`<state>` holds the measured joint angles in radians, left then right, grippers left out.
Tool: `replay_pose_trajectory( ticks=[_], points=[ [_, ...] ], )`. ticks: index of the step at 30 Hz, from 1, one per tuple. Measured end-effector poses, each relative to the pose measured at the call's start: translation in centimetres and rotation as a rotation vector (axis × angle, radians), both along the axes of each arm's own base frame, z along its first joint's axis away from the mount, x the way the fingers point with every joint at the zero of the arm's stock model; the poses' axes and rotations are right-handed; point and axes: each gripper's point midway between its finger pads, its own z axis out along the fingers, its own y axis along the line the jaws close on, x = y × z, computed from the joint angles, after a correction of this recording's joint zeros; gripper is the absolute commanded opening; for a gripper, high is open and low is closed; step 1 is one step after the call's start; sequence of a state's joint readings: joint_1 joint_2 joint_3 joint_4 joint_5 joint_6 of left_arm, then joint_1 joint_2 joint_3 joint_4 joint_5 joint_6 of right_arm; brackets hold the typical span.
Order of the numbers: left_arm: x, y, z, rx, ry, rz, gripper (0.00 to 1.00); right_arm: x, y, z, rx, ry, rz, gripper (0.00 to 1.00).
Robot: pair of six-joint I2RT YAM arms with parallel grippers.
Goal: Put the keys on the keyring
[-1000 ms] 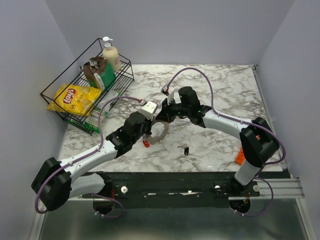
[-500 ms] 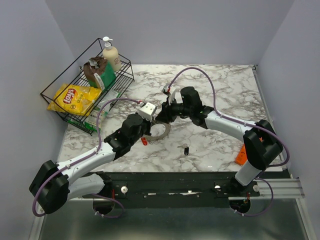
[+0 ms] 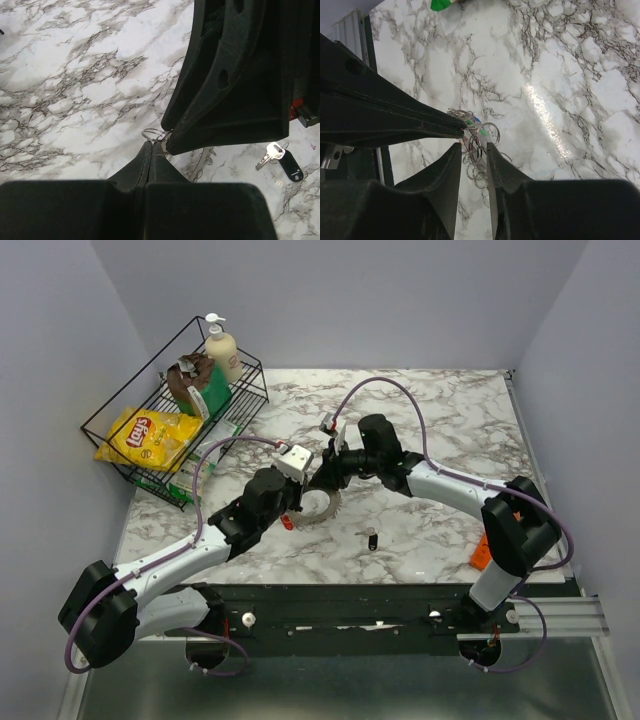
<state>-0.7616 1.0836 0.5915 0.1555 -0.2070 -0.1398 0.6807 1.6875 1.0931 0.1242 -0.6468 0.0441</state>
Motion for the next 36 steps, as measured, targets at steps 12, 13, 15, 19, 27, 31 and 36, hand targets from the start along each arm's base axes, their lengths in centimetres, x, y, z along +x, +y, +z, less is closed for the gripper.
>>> replay_pose_trajectory(
  ticks=[12,13,15,19,27,31,36],
  points=[
    [-0.1,0.1,0.2,-0.005,-0.005,0.0,0.0,-0.2,0.3,-0.2,-0.002,0.007,0.032,0.01],
    [-0.1,0.1,0.2,-0.006,-0.006,0.0,0.0,-0.2,0.3,-0.1,-0.001,0.006,0.032,0.01],
    [-0.2,0.1,0.2,-0.007,-0.007,0.0,0.0,-0.1,0.3,-0.1,-0.001,0.006,0.032,0.01],
    [-0.2,0.2,0.2,-0.01,-0.009,0.002,0.0,-0.1,0.3,-0.1,-0.001,0.004,0.03,0.01],
    [-0.4,0.3,1.6,-0.048,-0.034,0.005,0.16,-0.8,-0.6,1.9,0.028,-0.046,0.012,0.01],
    [-0.5,0.3,2.3,-0.074,-0.041,0.007,0.4,-1.3,-1.1,3.3,0.07,-0.094,0.003,0.01],
    [-0.9,0.3,3.1,-0.099,-0.054,-0.001,0.55,-1.9,-1.5,3.6,0.111,-0.117,-0.007,0.01]
  ],
)
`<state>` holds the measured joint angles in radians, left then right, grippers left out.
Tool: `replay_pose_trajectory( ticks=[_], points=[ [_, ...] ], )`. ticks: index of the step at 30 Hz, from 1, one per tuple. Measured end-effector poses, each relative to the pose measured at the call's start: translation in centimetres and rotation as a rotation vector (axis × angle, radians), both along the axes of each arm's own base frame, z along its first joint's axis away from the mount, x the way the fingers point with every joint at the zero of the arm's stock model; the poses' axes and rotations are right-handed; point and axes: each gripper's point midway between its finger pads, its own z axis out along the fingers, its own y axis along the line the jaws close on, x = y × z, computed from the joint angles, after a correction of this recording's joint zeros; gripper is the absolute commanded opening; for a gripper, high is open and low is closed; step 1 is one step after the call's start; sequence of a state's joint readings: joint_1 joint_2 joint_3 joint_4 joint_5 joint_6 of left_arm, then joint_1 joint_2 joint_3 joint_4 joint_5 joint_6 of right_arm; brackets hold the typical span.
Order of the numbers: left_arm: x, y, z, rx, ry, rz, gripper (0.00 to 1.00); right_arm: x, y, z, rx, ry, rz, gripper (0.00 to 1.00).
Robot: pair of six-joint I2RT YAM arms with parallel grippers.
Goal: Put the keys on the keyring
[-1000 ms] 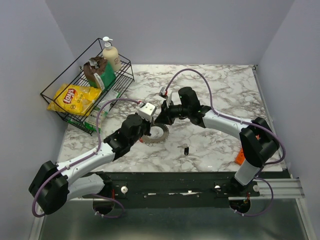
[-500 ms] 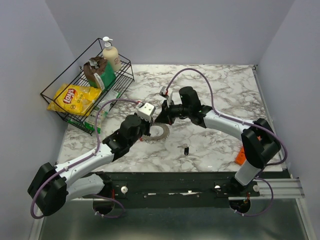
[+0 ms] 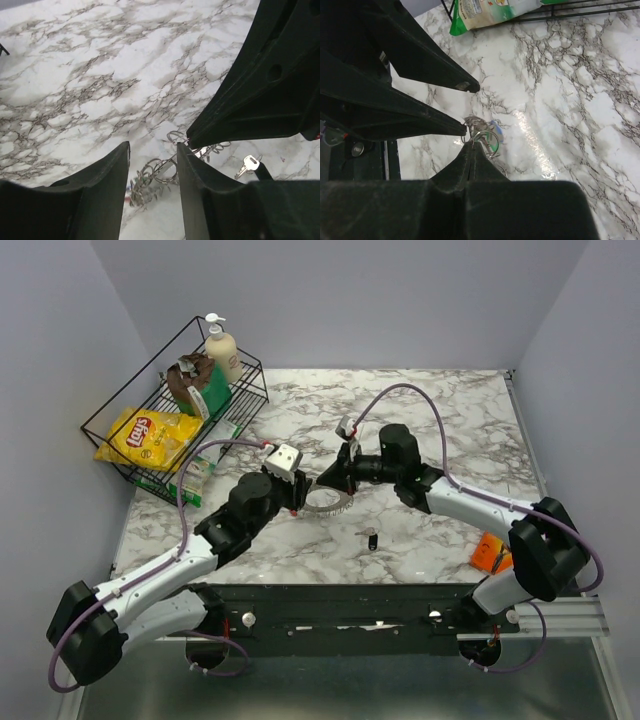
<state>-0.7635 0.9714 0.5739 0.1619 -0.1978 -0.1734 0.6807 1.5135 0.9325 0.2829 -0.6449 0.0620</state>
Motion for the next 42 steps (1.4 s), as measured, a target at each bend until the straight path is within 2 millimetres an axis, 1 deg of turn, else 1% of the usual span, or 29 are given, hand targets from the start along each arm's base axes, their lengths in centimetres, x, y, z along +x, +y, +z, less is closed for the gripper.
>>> replay_pose_trajectory(
  ticks=[1,3,8,12,16,20,25,31,36,39,42],
  points=[
    [-0.2,0.0,0.3,-0.01,-0.007,-0.007,0.57,-0.1,0.0,0.0,0.009,-0.006,0.0,0.01],
    [-0.6,0.0,1.2,-0.035,-0.029,-0.022,0.59,-0.1,0.0,0.2,0.021,-0.014,0.0,0.01],
    [-2.0,-0.2,3.5,-0.112,-0.089,-0.087,0.59,-1.2,-0.5,0.5,0.066,-0.065,0.022,0.01],
    [-3.0,-0.6,4.5,-0.156,-0.111,-0.153,0.59,-2.1,-0.9,1.2,0.104,-0.12,0.049,0.01],
    [-3.8,-1.3,4.9,-0.188,-0.104,-0.239,0.64,-2.6,-0.8,2.2,0.137,-0.166,0.079,0.01],
    [-4.9,-2.0,5.2,-0.229,-0.085,-0.346,0.67,-3.4,-1.0,2.4,0.161,-0.196,0.111,0.01],
    [-6.0,-2.3,5.9,-0.281,-0.077,-0.452,0.65,-4.6,-1.5,2.8,0.197,-0.246,0.139,0.01],
    [-7.1,-1.3,6.3,-0.364,-0.079,-0.515,0.61,-6.1,-2.0,4.7,0.257,-0.323,0.184,0.01],
    [-8.6,-2.0,7.3,-0.419,-0.074,-0.616,0.58,-6.9,-2.2,6.5,0.301,-0.383,0.214,0.01],
    [-9.5,-2.4,7.8,-0.444,-0.076,-0.675,0.57,-7.1,-2.3,7.1,0.318,-0.405,0.219,0.01],
    [-10.3,-2.6,8.0,-0.464,-0.078,-0.723,0.57,-7.3,-2.4,7.3,0.329,-0.415,0.222,0.01]
  ],
)
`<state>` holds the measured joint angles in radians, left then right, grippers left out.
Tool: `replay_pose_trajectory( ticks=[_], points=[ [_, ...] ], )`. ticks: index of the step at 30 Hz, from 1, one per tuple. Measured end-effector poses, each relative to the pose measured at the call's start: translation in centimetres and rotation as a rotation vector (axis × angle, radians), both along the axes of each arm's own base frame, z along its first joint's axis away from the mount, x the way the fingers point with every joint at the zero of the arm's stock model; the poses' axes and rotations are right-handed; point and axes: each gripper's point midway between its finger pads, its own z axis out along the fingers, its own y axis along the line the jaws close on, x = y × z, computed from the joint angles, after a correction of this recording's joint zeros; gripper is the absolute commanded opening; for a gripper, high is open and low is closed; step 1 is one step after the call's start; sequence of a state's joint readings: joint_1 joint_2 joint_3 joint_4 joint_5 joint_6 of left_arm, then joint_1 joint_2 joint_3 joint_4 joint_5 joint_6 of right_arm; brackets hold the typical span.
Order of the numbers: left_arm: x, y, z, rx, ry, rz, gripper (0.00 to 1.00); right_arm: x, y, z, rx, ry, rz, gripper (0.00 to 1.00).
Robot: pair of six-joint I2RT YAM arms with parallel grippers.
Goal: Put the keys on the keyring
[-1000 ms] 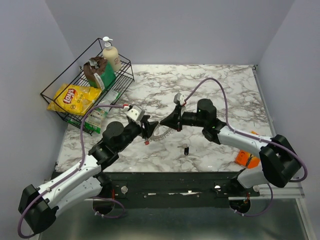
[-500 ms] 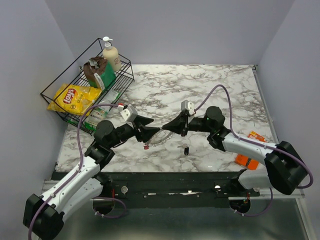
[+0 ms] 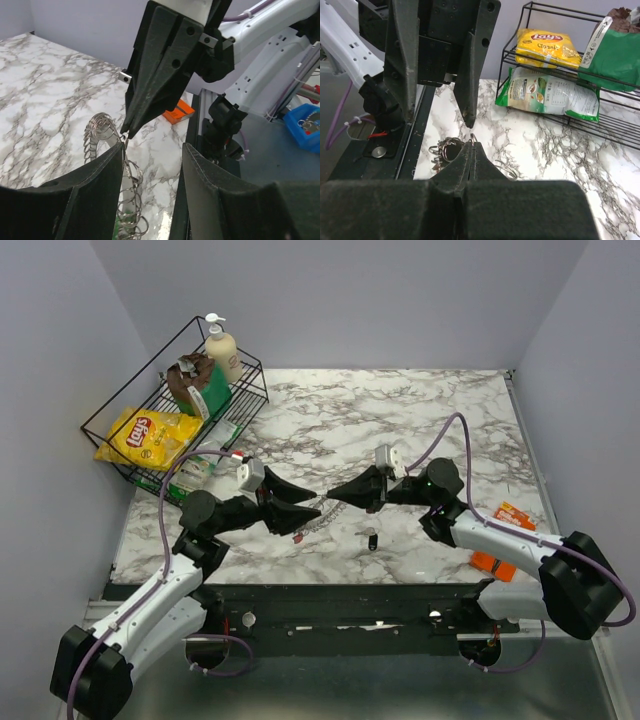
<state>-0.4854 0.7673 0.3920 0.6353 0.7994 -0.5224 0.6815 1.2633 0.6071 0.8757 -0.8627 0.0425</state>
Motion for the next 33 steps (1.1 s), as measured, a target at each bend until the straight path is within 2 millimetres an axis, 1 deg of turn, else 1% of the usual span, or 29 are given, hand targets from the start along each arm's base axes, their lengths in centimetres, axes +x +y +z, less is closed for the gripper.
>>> replay_pose_trajectory(
  ticks=[3,4,6,7,10,13,17,21,22,24,33],
  points=[
    [-0.8,-0.1,0.4,-0.021,-0.016,-0.04,0.59,-0.2,-0.1,-0.1,0.007,0.001,0.001,0.01],
    [-1.1,-0.1,0.6,-0.028,-0.021,-0.054,0.62,-0.2,-0.1,-0.1,0.008,0.001,0.002,0.01],
    [-1.6,-0.1,0.9,-0.042,-0.036,-0.074,0.65,-0.3,-0.1,0.0,0.014,0.0,0.003,0.01],
    [-1.8,-0.1,1.1,-0.047,-0.039,-0.085,0.69,-0.3,-0.1,0.1,0.017,-0.002,0.004,0.01],
    [-2.5,-0.3,1.5,-0.064,-0.049,-0.132,0.7,-0.4,-0.2,0.4,0.028,-0.007,0.007,0.01],
    [-2.6,-0.6,1.3,-0.066,-0.028,-0.172,0.69,-0.5,-0.2,0.7,0.037,-0.009,0.013,0.01],
    [-2.1,-1.3,0.1,-0.059,0.048,-0.21,0.65,-0.6,-0.2,0.9,0.043,-0.012,0.021,0.01],
    [-2.1,-1.4,0.2,-0.066,0.056,-0.219,0.63,-0.7,-0.2,0.9,0.045,-0.009,0.024,0.01],
    [-2.1,-1.3,0.2,-0.063,0.05,-0.217,0.6,-0.7,-0.2,0.9,0.046,-0.01,0.024,0.01],
    [-2.1,-1.2,-0.1,-0.05,0.045,-0.204,0.59,-0.7,-0.2,1.0,0.046,-0.01,0.024,0.01],
    [-1.4,-0.7,-0.8,-0.001,0.011,-0.118,0.59,-0.7,-0.2,1.0,0.047,-0.01,0.024,0.01]
  ],
)
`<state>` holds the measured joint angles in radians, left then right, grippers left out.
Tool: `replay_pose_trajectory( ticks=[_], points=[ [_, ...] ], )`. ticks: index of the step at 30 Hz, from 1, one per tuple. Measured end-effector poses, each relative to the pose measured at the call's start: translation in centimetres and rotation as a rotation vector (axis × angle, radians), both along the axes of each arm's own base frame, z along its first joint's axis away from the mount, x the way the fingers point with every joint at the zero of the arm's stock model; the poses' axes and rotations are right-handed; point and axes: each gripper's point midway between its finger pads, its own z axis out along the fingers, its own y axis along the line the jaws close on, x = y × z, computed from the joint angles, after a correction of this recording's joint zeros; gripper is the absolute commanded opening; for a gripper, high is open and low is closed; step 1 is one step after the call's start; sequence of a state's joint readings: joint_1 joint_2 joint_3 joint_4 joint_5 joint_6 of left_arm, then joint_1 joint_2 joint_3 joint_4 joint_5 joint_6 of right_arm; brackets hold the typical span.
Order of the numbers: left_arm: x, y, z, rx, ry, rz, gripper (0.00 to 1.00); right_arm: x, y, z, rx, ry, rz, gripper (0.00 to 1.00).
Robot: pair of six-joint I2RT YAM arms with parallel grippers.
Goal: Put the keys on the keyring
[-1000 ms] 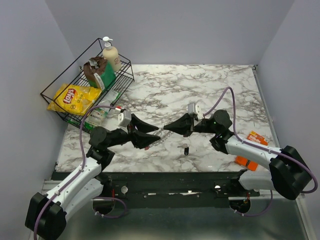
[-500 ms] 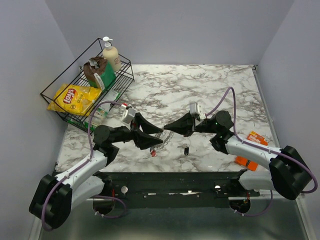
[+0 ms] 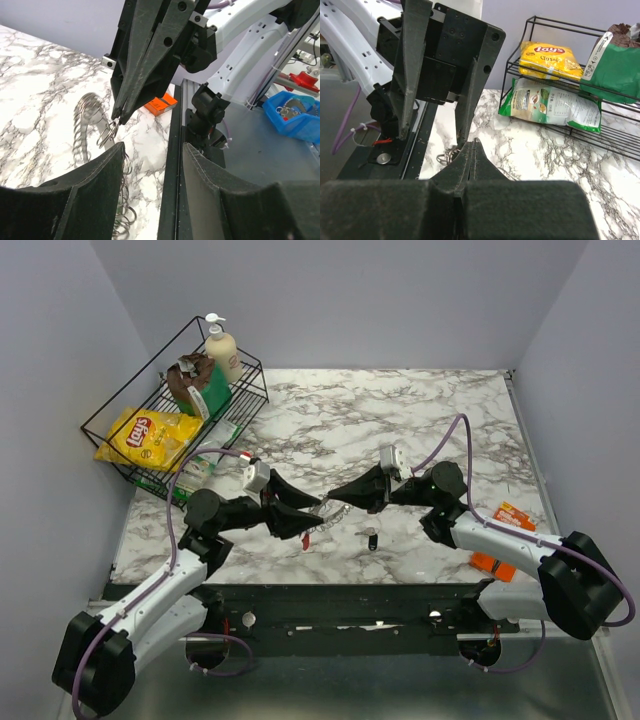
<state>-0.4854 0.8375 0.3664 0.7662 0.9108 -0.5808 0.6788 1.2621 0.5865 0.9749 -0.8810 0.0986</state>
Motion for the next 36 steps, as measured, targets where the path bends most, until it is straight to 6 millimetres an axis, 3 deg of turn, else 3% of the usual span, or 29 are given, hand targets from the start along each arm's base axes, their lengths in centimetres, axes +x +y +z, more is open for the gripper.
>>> replay_pose_trajectory(
  ticks=[21,36],
  points=[
    [2.3,-0.9,-0.9,0.03,-0.005,0.027,0.54,0.2,-0.1,-0.1,-0.002,0.004,-0.006,0.01],
    [3.3,-1.1,-1.5,0.051,-0.019,0.044,0.51,0.5,-0.2,-1.4,-0.023,0.021,-0.022,0.01]
  ],
)
